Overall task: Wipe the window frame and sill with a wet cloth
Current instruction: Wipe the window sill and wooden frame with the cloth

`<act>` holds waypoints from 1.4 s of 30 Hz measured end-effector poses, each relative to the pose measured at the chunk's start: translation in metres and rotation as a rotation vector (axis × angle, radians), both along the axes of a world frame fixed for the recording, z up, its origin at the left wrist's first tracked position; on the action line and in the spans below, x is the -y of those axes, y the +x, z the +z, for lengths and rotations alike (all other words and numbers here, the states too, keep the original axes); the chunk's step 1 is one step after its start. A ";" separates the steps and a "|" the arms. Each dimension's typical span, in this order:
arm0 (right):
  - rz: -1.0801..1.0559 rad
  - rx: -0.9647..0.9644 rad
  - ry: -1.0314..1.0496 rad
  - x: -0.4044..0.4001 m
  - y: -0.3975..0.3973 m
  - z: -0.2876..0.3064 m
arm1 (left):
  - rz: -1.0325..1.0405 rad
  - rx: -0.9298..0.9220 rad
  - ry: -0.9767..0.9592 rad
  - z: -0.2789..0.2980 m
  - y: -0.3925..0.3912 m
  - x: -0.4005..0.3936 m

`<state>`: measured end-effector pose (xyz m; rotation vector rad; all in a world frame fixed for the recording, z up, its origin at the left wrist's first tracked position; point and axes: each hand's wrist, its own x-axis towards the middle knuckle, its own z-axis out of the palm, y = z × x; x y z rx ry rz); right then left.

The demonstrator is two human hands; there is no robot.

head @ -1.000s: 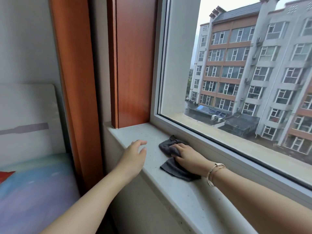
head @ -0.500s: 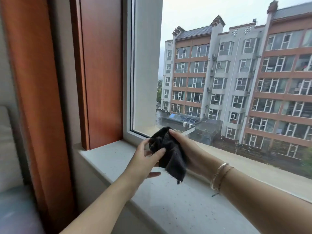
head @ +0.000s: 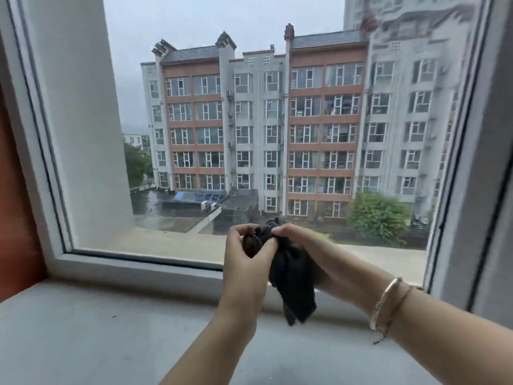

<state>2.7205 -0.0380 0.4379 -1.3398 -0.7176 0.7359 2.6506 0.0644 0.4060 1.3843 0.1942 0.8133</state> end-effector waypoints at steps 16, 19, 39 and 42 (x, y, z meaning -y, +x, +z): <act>-0.470 -0.076 0.087 0.270 -0.004 -0.022 | -0.374 -0.057 0.182 -0.005 0.012 0.240; -0.536 -0.077 0.092 0.337 -0.007 -0.025 | -0.413 -0.094 0.166 -0.003 0.019 0.302; -0.938 -0.105 0.116 0.657 0.022 -0.026 | -0.793 -0.058 0.315 0.009 0.095 0.615; -0.963 -0.122 0.102 0.655 0.048 -0.020 | -0.819 -0.070 0.311 0.014 0.120 0.614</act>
